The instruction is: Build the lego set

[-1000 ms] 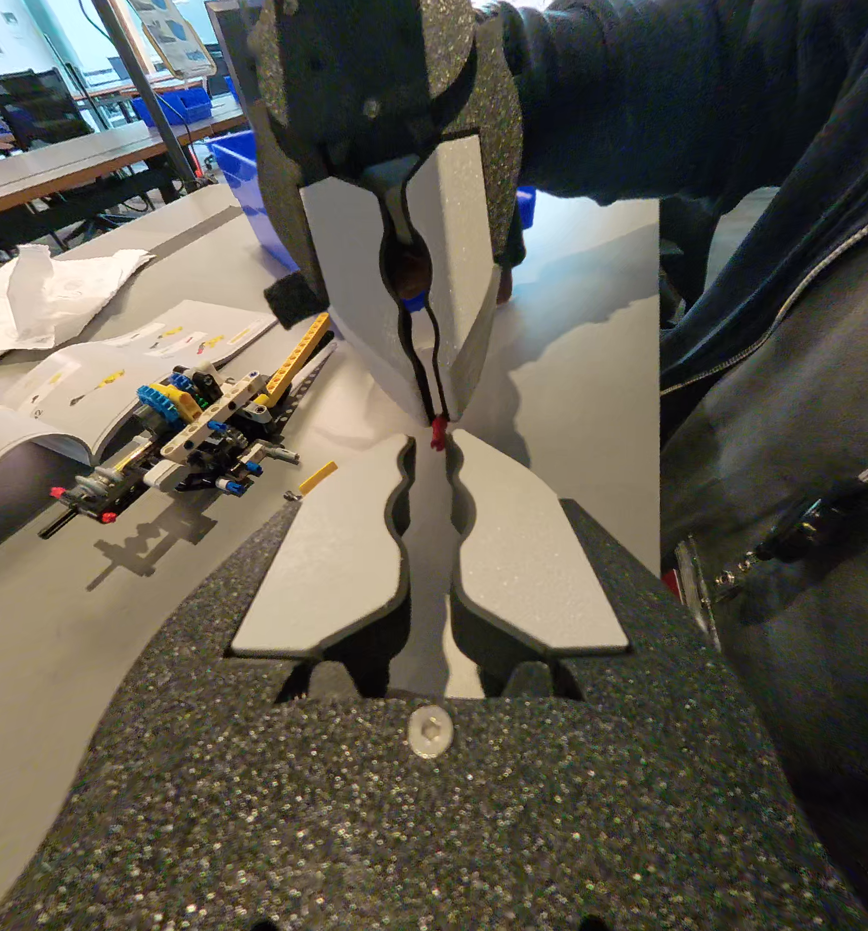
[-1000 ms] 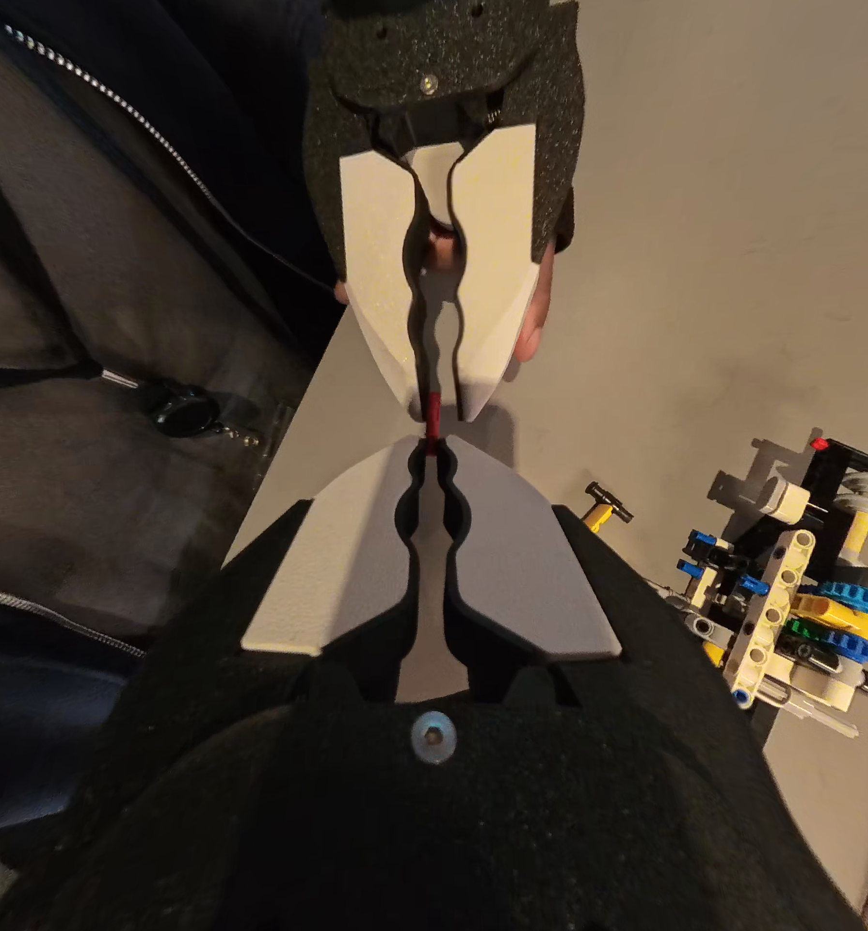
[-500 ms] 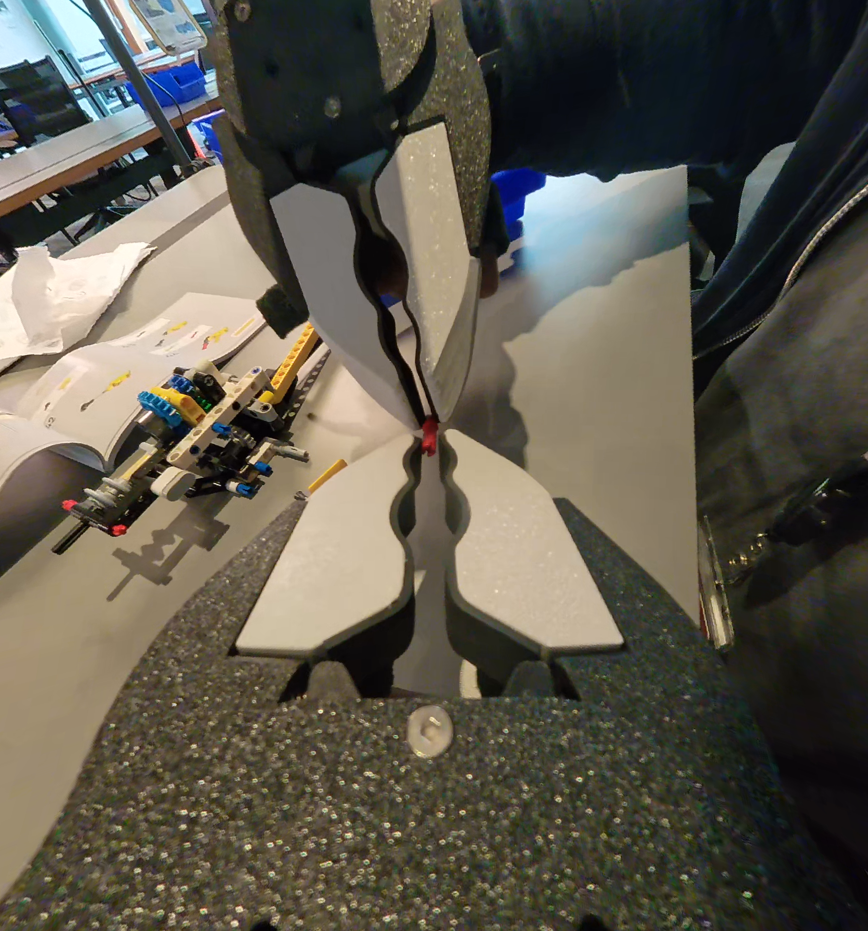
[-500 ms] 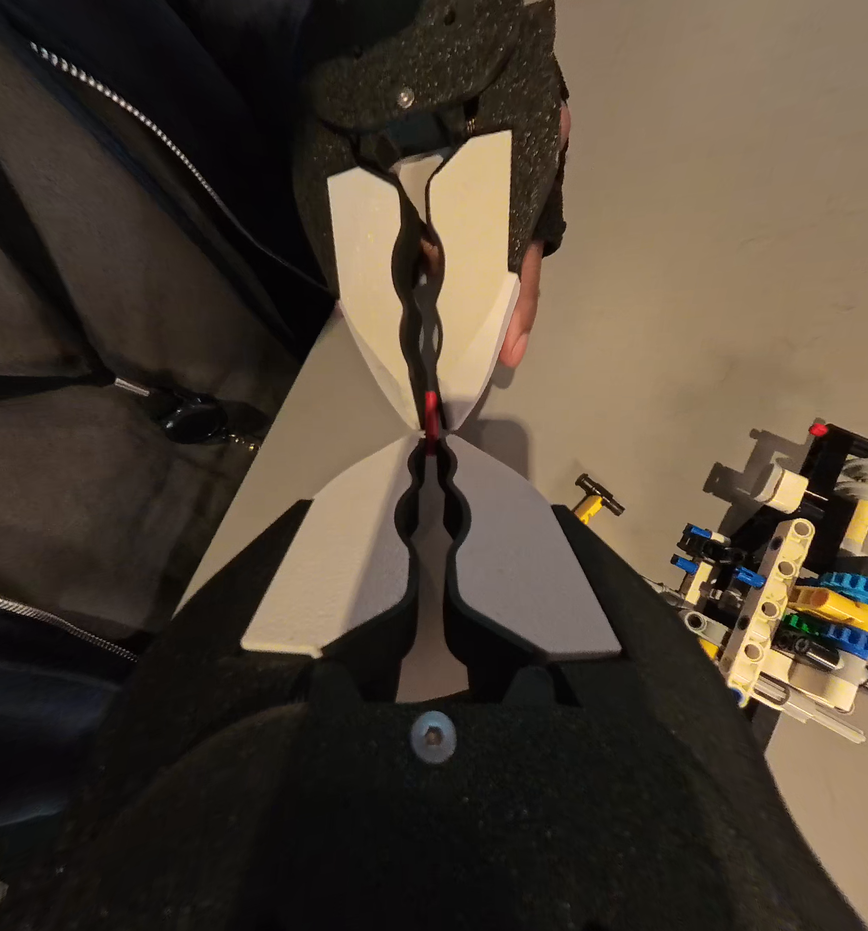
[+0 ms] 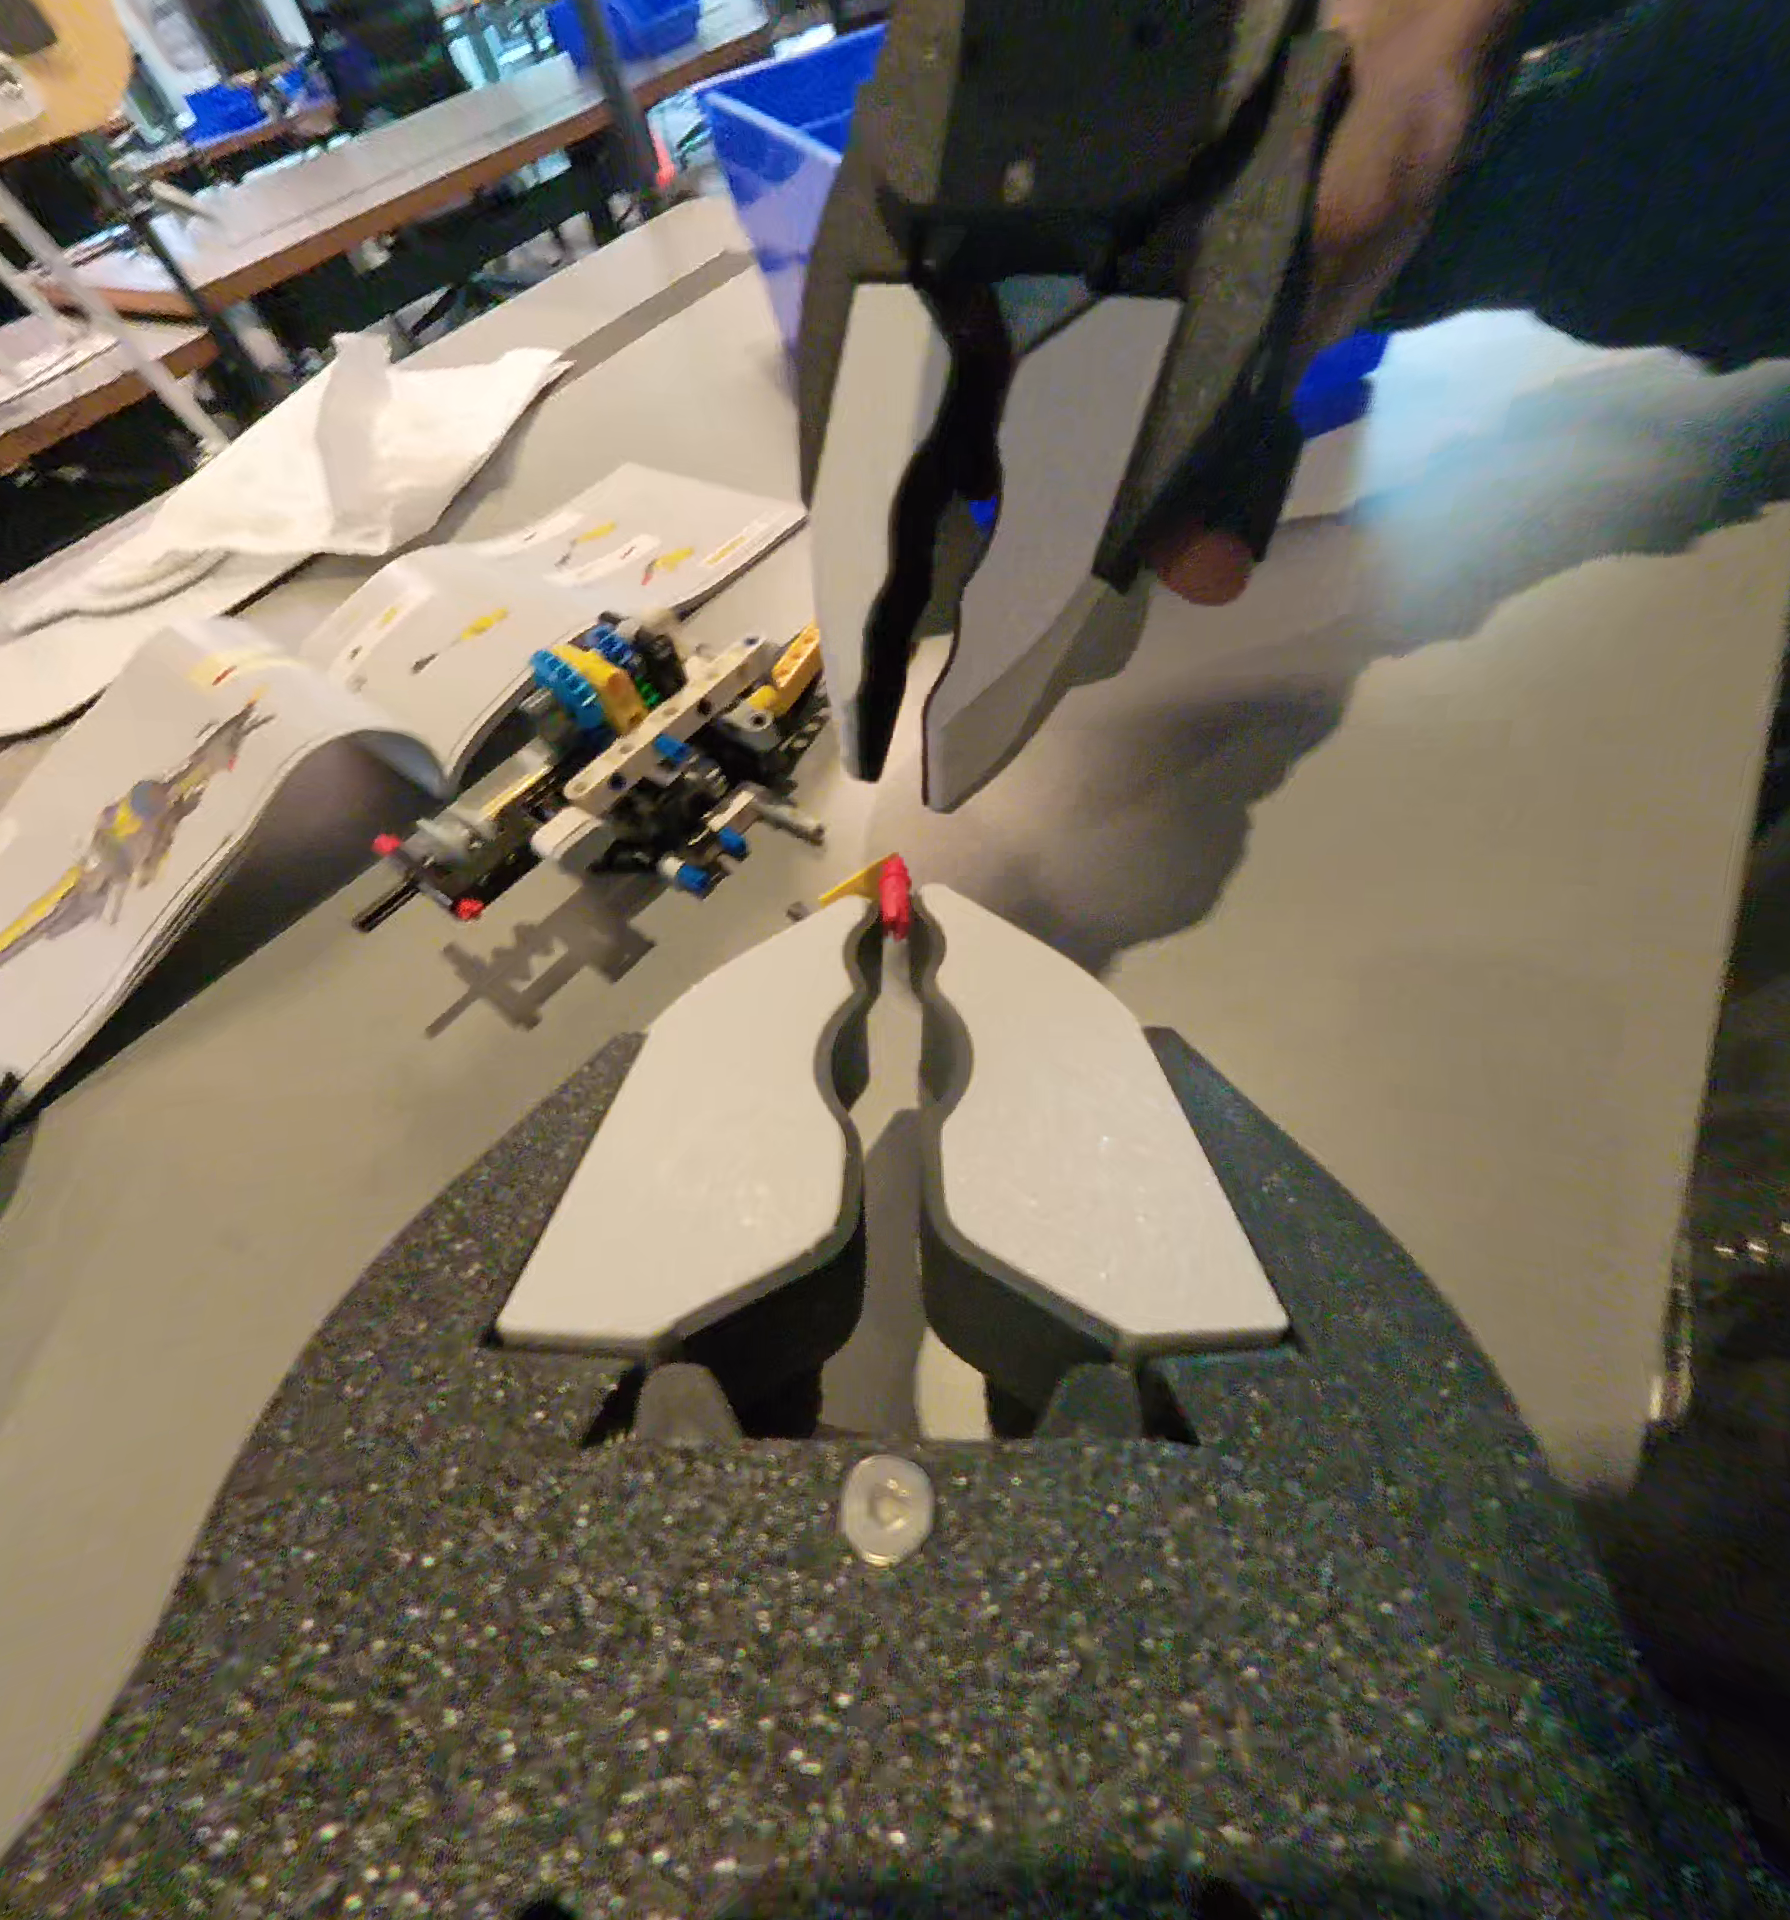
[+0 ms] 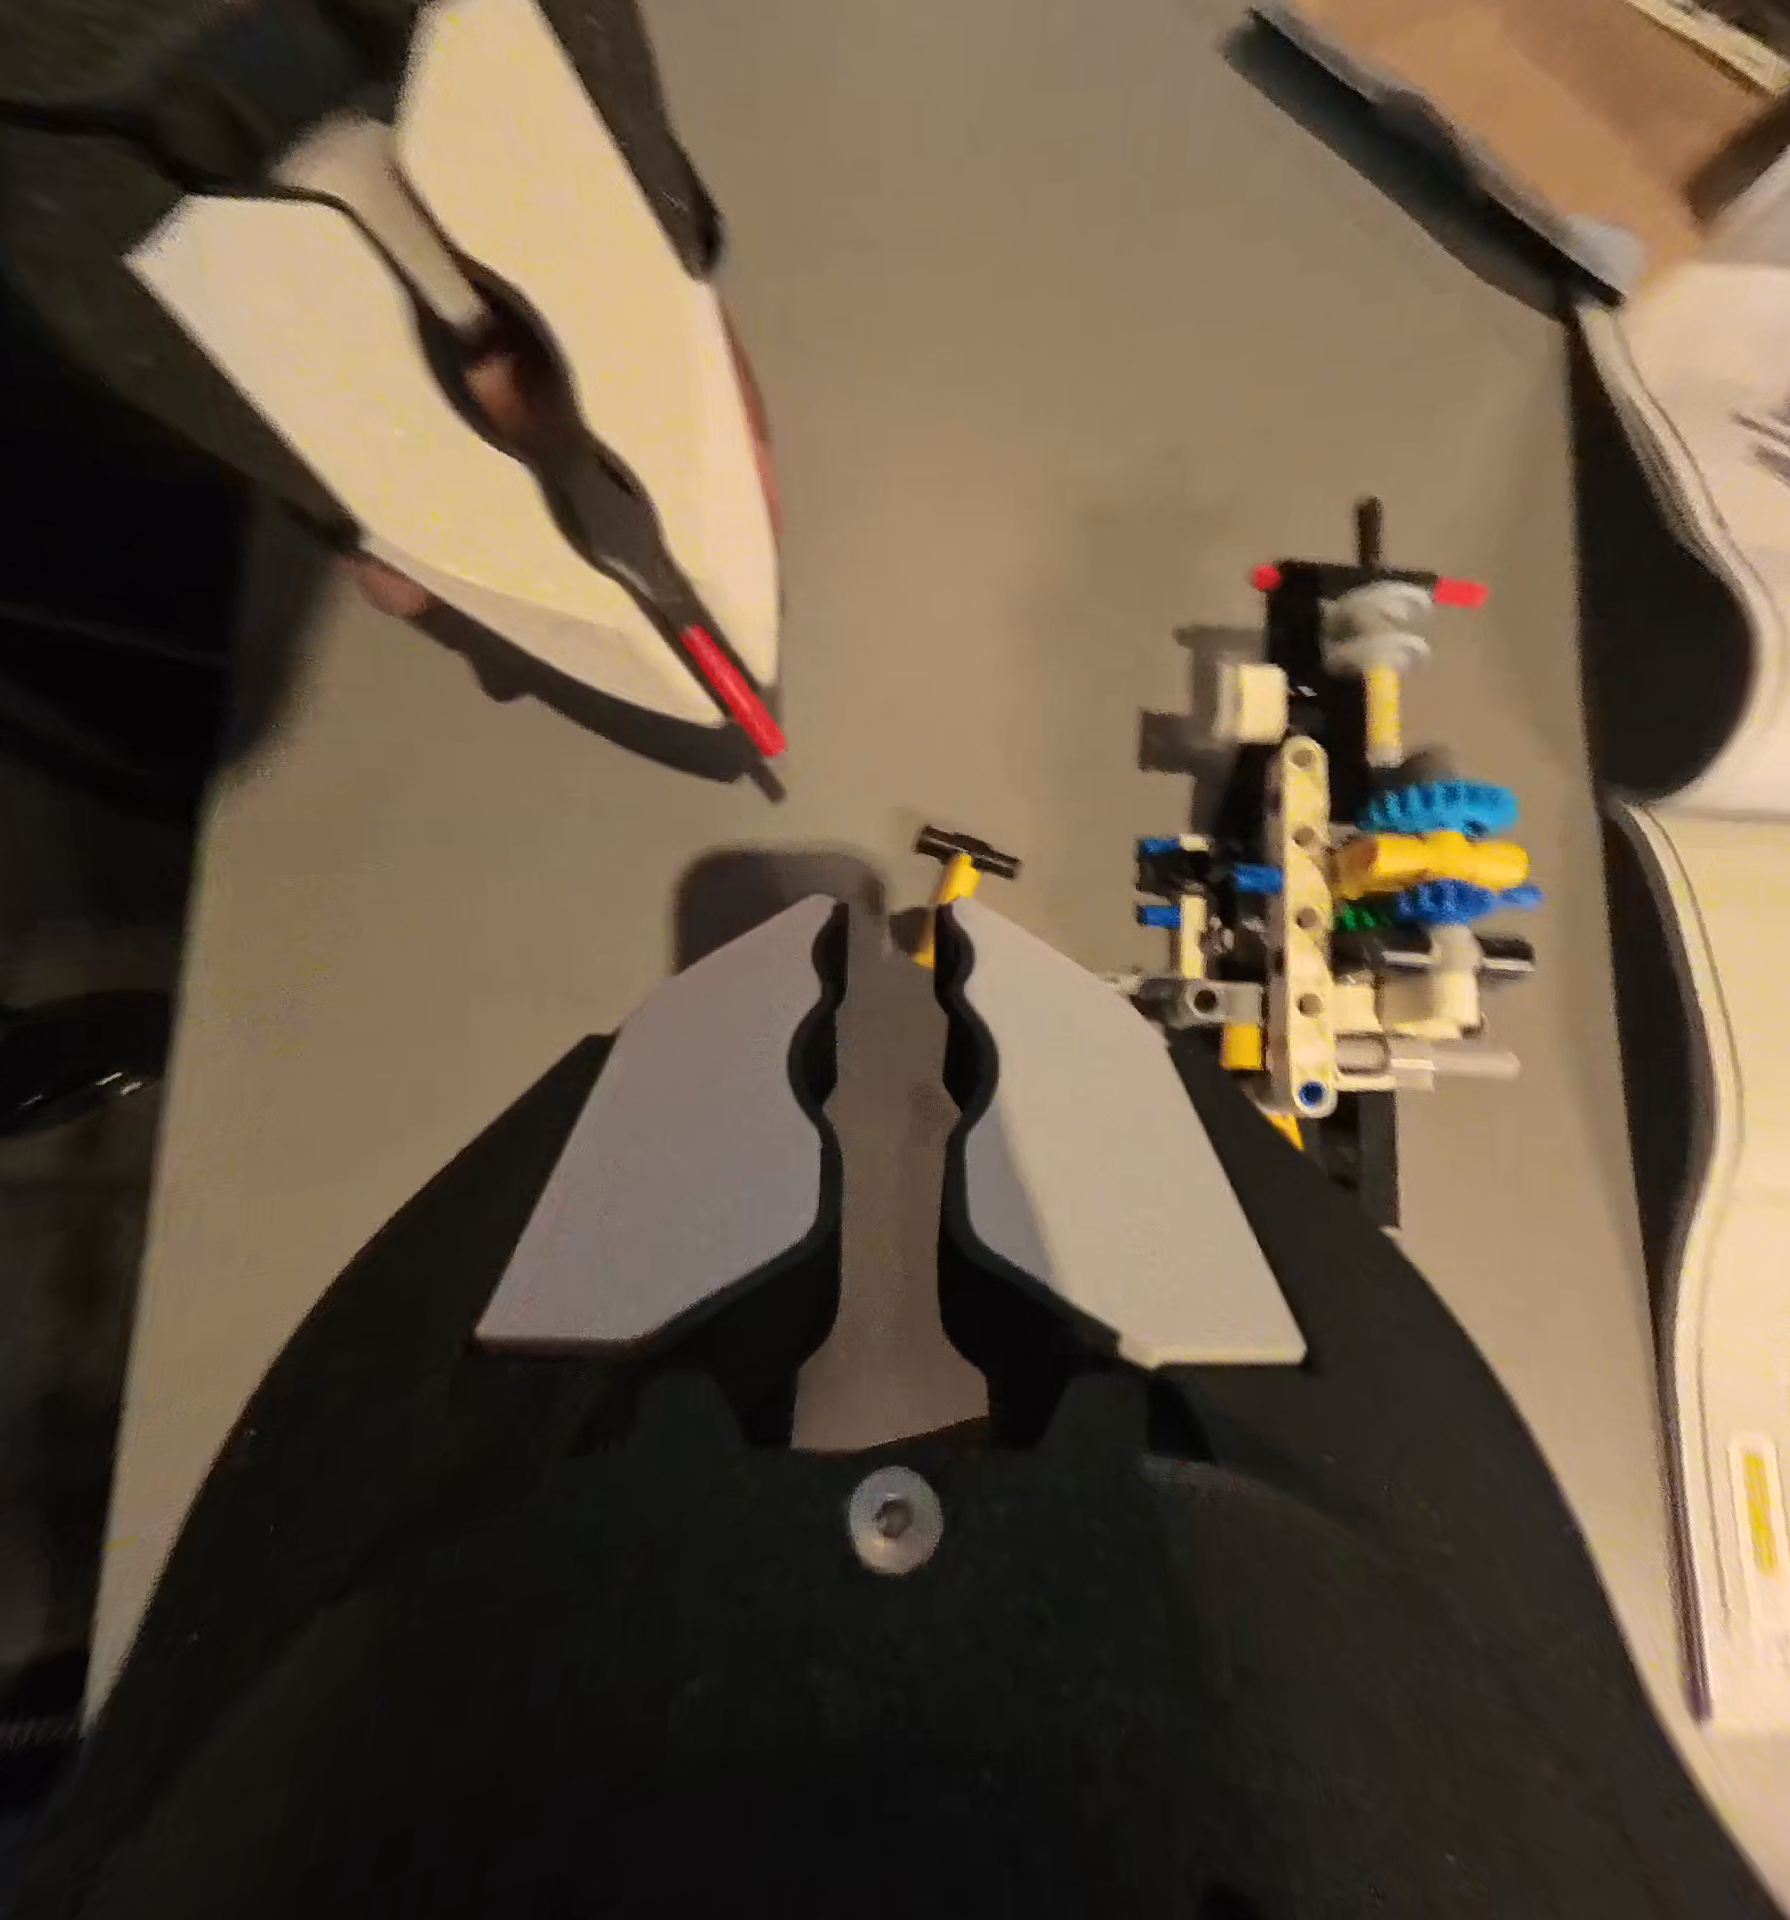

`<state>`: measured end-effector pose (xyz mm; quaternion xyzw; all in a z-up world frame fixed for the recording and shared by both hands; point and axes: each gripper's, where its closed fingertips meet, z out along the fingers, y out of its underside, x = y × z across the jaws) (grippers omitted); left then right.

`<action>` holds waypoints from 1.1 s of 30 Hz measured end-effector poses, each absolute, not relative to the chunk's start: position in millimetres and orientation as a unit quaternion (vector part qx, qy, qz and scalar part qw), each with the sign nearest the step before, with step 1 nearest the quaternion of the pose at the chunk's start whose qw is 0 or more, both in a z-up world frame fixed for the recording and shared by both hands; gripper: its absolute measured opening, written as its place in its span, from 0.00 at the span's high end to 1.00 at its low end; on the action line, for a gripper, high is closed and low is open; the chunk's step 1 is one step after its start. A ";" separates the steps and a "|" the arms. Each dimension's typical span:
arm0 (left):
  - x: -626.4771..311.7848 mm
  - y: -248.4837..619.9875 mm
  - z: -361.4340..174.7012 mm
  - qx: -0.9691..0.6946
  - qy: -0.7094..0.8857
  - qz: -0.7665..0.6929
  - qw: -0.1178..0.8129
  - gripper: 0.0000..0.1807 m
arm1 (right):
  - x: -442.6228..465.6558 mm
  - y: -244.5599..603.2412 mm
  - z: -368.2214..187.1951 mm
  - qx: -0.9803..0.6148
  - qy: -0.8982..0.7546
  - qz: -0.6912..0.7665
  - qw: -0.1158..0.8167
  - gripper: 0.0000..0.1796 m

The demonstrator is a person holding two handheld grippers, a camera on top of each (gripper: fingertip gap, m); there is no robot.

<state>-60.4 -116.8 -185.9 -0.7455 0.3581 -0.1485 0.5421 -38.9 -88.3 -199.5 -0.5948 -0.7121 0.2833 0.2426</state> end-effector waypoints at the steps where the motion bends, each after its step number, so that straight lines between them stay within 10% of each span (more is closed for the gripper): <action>1: -62.3 -114.8 -187.1 -0.751 0.352 -0.139 0.541 0.98 | -39.5 -83.5 -204.1 -0.608 -0.705 0.264 0.253 0.91; 16: -84.2 -99.4 -197.5 -0.787 0.313 -0.063 0.528 0.98 | -61.5 -77.6 -238.9 -0.666 -0.677 0.202 0.239 0.96; 33: -85.1 -85.1 -181.9 -0.757 0.290 -0.037 0.584 0.98 | -78.0 -69.1 -191.9 -0.721 -0.427 0.463 0.291 0.96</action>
